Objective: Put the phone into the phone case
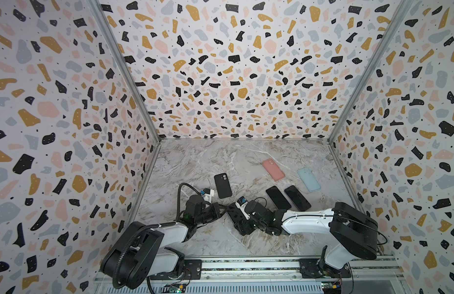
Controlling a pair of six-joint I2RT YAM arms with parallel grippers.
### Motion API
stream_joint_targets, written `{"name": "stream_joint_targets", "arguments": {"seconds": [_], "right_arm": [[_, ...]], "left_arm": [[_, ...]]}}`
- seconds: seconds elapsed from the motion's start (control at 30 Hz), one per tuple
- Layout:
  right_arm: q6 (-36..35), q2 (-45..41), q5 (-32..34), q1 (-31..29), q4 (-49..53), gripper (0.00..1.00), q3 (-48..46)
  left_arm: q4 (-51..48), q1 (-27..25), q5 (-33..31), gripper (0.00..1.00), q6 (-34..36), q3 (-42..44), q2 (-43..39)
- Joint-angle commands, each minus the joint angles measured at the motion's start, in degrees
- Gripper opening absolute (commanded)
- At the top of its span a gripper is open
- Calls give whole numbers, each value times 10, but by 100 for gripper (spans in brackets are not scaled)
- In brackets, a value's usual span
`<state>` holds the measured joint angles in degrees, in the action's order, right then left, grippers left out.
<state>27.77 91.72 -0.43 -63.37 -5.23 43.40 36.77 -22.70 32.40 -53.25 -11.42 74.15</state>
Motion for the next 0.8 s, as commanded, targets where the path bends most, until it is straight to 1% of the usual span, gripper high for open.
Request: {"name": "stream_joint_targets", "arguments": {"seconds": [0.0, 0.2, 0.3, 0.37, 0.47, 0.53, 0.67, 0.77], "right_arm": [[-4, -41, 26, -2, 40, 79, 32], [8, -67, 39, 5, 62, 79, 55], [26, -75, 46, 16, 82, 75, 71], [46, -85, 50, 23, 93, 75, 77], [88, -108, 49, 39, 99, 74, 72], [118, -135, 44, 47, 85, 74, 57], [197, -208, 33, 73, 39, 73, -3], [264, -261, 16, 105, 7, 73, -52]], "left_arm": [[-17, -2, -6, 0, 9, -20, -7], [8, -2, -4, 0, -27, -46, -1], [24, -2, -4, 0, -48, -56, 1], [31, -2, -4, 0, -60, -63, 1], [53, -2, -2, 0, -82, -71, 3], [77, -2, -4, 0, -101, -73, 6], [148, -2, -3, 0, -148, -76, 30], [219, -2, 1, 0, -200, -74, 55]]}}
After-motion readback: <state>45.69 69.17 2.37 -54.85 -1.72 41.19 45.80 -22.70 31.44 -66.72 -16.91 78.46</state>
